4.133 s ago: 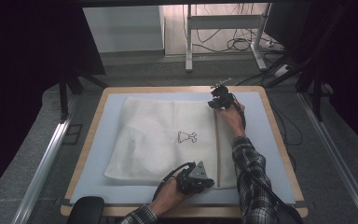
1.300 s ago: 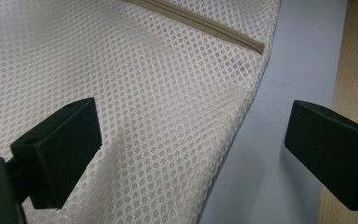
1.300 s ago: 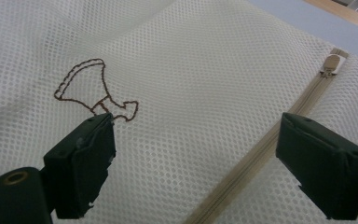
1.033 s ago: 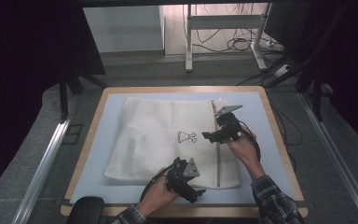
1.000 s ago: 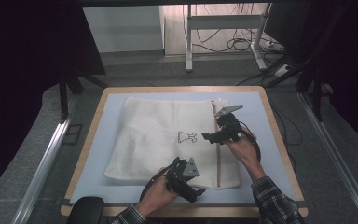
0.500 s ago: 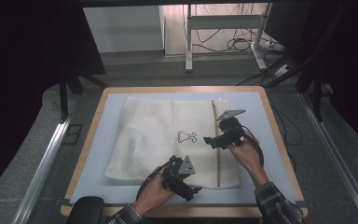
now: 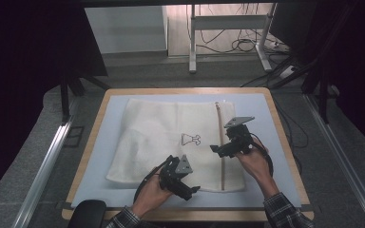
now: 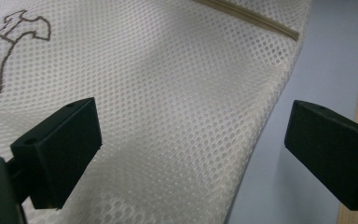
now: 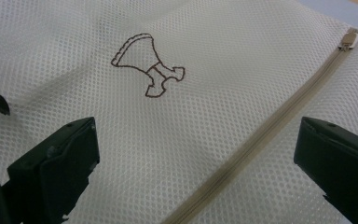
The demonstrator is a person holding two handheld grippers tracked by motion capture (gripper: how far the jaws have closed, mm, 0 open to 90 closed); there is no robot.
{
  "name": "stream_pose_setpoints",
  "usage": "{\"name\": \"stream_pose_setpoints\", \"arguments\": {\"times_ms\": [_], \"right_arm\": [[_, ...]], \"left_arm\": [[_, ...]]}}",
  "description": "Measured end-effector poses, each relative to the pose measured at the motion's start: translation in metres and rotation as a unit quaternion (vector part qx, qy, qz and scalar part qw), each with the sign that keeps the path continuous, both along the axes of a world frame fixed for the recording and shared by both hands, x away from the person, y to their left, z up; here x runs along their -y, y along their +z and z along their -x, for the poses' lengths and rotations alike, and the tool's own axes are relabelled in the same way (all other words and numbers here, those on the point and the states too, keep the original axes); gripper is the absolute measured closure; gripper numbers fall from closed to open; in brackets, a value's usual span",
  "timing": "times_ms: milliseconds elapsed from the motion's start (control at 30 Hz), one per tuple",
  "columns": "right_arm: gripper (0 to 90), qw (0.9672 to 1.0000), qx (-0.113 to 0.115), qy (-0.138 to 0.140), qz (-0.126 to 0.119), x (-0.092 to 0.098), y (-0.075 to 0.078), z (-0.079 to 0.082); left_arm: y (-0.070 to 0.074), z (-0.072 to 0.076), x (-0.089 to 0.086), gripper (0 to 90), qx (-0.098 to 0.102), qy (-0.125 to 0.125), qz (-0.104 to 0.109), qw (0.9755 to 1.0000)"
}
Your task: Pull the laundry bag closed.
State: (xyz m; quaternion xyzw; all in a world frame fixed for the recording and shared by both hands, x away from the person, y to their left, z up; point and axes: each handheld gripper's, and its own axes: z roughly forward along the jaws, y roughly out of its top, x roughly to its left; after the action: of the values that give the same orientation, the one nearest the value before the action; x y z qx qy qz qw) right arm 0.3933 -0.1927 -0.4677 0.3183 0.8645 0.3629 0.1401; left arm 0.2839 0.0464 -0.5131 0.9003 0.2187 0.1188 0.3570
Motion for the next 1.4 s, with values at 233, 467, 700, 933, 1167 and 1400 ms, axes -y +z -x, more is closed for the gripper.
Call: {"name": "stream_pose_setpoints", "arguments": {"times_ms": [233,467,700,933,1167,1400], "right_arm": [[0.1,1.0000,0.005,0.002,-0.005,0.006,0.004,0.009],[0.1,0.9997,0.020,0.003,-0.010,0.009,0.009,0.019],[0.1,0.9996,0.028,0.004,-0.006,0.012,0.008,0.026],[0.1,0.9996,0.026,0.006,-0.005,0.015,0.005,0.034],[0.3,0.9997,0.019,0.008,-0.010,0.020,0.002,0.045],[0.3,0.9994,0.031,0.011,-0.012,0.026,0.001,0.058]], "left_arm": [[0.003,-0.001,-0.008,3.6,0.002,0.008,0.000,1.0000],[0.004,-0.002,-0.016,3.6,-0.001,0.026,0.014,0.9996],[0.006,-0.002,-0.028,3.6,-0.001,0.035,0.016,0.9992],[0.008,0.000,-0.041,3.6,0.003,0.049,0.018,0.9986],[0.008,0.003,-0.057,3.6,0.003,0.065,0.018,0.9978],[0.010,0.007,-0.070,3.6,0.007,0.079,0.022,0.9966]]}}
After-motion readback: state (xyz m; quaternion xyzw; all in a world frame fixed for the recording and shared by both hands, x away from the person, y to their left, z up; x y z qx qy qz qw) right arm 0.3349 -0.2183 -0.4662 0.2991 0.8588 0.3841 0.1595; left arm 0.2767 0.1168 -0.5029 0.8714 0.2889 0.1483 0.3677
